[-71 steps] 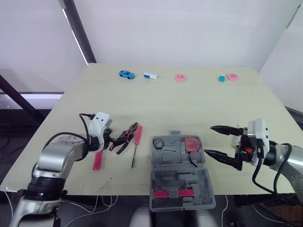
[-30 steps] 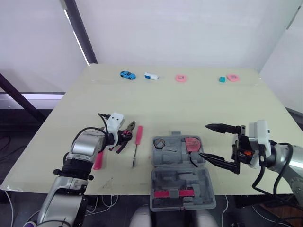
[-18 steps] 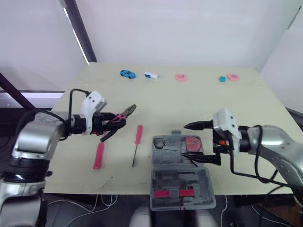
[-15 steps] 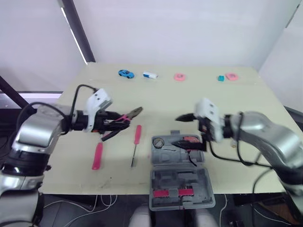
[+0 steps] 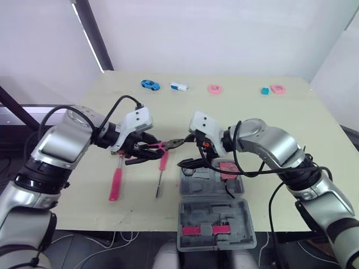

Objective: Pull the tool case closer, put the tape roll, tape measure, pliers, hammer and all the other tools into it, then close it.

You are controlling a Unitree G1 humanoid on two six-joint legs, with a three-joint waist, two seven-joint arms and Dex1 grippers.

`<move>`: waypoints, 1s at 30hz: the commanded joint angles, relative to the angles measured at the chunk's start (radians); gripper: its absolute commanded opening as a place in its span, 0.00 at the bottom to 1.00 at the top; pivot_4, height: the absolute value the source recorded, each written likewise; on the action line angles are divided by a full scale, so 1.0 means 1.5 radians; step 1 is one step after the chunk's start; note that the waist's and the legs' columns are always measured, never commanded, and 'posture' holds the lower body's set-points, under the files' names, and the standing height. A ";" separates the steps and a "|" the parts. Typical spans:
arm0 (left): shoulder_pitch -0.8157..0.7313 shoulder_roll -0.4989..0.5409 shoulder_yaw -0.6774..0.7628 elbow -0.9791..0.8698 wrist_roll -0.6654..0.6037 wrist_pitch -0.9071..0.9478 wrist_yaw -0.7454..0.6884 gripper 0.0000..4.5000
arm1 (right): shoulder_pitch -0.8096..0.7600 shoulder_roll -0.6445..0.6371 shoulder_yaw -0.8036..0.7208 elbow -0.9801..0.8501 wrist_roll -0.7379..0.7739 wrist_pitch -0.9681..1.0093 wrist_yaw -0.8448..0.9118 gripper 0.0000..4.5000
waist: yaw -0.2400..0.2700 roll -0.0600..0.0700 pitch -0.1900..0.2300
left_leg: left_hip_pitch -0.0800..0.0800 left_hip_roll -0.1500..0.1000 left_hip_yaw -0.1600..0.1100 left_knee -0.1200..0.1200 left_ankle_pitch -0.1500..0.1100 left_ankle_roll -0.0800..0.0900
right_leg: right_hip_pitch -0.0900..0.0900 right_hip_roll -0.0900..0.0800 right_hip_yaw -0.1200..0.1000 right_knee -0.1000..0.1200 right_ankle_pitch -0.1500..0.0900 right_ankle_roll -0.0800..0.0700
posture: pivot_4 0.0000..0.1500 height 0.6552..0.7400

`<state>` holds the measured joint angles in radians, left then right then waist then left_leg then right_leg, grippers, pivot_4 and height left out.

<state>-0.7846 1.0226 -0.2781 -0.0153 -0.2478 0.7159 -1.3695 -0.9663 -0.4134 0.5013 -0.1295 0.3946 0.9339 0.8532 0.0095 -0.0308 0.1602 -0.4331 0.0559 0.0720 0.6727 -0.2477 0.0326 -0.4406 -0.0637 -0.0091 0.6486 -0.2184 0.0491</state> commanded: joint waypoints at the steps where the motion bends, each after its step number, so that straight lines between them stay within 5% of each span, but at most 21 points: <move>1: -0.015 -0.009 -0.005 -0.020 -0.016 -0.050 -0.063 0.53 | -0.019 0.009 -0.013 -0.005 -0.023 -0.007 -0.009 1.00 | -0.001 0.000 0.000 | 0.000 0.000 0.000 0.000 0.000 0.000 | 0.000 0.000 0.000 0.001 0.000 0.000 | 1.00 1.00; 30: 0.003 -0.019 -0.007 -0.033 0.008 -0.095 -0.106 0.53 | -0.011 0.054 0.043 0.031 -0.077 -0.025 0.047 1.00 | -0.015 0.000 0.000 | 0.000 0.000 0.000 0.004 0.000 0.000 | -0.001 0.000 0.001 0.007 0.000 0.000 | 1.00 1.00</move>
<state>-0.7533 0.9887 -0.3009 -0.0312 -0.2296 0.5816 -1.5052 -0.9597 -0.3428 0.5812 -0.0732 0.2865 0.9134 0.9176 -0.0124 -0.0308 0.1602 -0.4330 0.0561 0.0716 0.6787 -0.2478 0.0328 -0.4425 -0.0637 -0.0083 0.6591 -0.2187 0.0488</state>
